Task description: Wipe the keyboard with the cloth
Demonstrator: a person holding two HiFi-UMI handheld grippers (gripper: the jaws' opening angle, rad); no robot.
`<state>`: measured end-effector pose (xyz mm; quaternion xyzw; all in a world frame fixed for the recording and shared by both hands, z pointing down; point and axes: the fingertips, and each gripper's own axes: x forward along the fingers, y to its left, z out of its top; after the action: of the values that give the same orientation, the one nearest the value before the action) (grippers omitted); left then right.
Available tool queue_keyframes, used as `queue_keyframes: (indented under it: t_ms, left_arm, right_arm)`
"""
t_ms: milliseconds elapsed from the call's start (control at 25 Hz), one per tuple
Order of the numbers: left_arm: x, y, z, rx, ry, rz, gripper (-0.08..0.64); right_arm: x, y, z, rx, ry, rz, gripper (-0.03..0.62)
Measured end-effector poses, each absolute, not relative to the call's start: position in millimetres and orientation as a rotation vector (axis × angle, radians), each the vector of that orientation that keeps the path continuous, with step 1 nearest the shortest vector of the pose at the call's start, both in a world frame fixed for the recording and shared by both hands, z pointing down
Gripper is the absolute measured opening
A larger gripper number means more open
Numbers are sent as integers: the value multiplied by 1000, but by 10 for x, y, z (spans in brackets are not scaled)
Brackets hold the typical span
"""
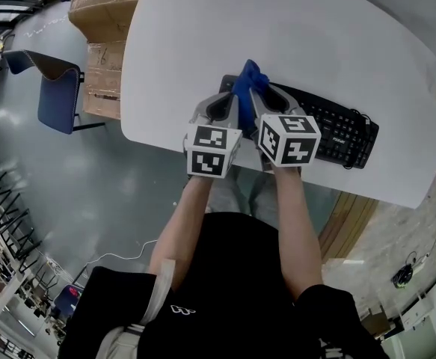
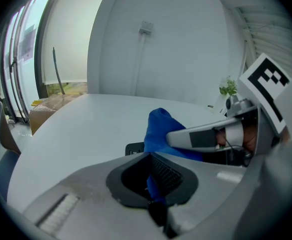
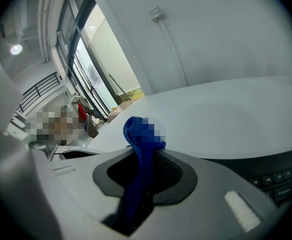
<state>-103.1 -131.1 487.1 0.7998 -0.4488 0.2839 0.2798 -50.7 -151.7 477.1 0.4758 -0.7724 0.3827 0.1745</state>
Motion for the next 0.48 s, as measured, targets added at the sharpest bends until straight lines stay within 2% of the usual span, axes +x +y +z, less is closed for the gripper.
queue_keyframes:
  t_ms: [480]
  left_arm:
    - [-727,-1243,4872,2165,-1164,798,-2]
  right_arm:
    - [-191,-1434,4771,1395,-2163,1096,87]
